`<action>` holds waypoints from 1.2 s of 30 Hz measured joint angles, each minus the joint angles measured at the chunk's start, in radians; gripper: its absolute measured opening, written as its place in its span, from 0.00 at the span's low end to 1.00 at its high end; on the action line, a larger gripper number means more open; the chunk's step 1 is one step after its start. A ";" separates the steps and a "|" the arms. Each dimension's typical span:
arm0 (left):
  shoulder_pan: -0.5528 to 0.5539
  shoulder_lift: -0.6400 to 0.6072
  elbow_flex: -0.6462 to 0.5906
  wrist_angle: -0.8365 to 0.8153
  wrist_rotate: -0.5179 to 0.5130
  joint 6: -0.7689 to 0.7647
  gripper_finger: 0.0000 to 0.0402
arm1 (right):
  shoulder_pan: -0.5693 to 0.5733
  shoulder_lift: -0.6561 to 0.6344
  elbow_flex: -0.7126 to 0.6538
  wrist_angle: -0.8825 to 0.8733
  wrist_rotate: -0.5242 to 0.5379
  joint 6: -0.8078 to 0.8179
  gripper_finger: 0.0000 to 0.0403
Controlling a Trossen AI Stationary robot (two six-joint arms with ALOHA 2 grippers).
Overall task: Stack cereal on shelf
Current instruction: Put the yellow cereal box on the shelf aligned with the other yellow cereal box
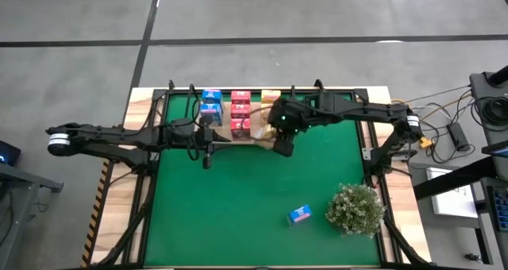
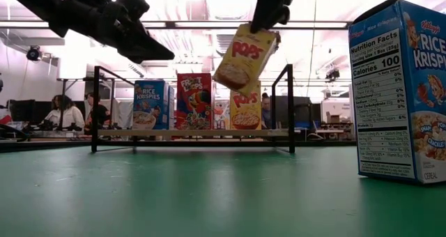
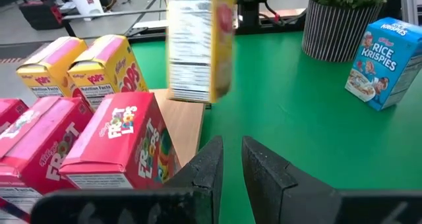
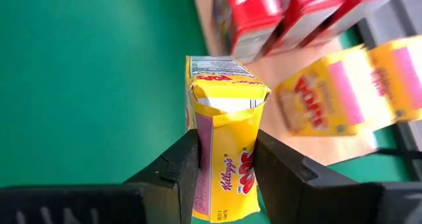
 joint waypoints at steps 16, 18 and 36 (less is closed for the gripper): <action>0.000 -0.137 0.001 -0.012 0.000 0.003 0.10 | -0.054 0.291 0.344 -0.322 0.022 -0.265 0.30; 0.000 -0.150 0.001 -0.012 0.000 0.003 0.10 | -0.059 0.322 0.378 -0.347 0.061 -0.312 0.30; 0.000 -0.244 0.000 -0.087 -0.072 0.003 0.10 | -0.080 0.441 0.459 -0.396 0.090 -0.358 0.29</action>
